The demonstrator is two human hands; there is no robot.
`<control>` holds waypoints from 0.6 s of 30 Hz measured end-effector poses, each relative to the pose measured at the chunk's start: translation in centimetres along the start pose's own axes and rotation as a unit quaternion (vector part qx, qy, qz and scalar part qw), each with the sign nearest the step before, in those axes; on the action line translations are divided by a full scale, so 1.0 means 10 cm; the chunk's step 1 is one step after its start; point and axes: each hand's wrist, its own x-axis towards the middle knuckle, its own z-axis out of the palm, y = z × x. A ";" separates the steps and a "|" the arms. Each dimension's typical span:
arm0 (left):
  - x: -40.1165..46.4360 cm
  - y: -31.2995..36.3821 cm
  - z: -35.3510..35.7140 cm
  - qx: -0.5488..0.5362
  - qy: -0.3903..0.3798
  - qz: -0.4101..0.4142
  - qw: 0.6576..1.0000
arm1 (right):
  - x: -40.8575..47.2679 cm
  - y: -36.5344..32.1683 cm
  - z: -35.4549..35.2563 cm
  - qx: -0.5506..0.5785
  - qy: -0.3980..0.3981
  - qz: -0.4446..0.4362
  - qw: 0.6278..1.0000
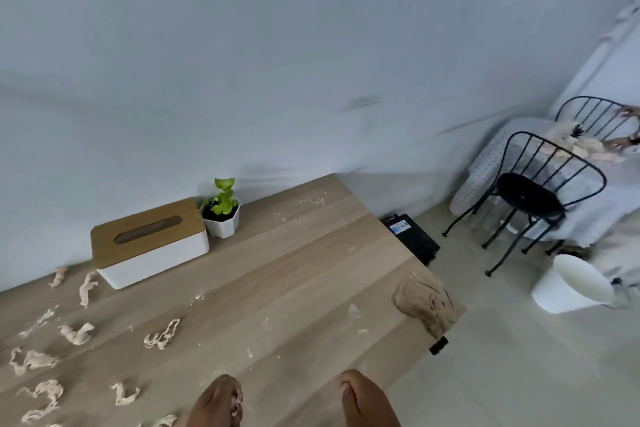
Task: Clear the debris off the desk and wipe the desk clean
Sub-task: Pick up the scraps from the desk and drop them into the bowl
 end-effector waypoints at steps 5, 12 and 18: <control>0.04 0.23 0.56 -0.087 0.136 0.013 0.987 | -0.07 0.22 -0.22 0.133 0.060 0.116 0.982; 0.32 0.33 1.01 -0.140 0.087 -0.018 0.986 | -0.09 0.56 -0.44 0.341 0.098 0.179 0.918; 0.41 0.46 1.57 -0.139 0.080 -0.032 0.987 | -0.05 1.01 -0.77 0.368 0.082 0.153 0.914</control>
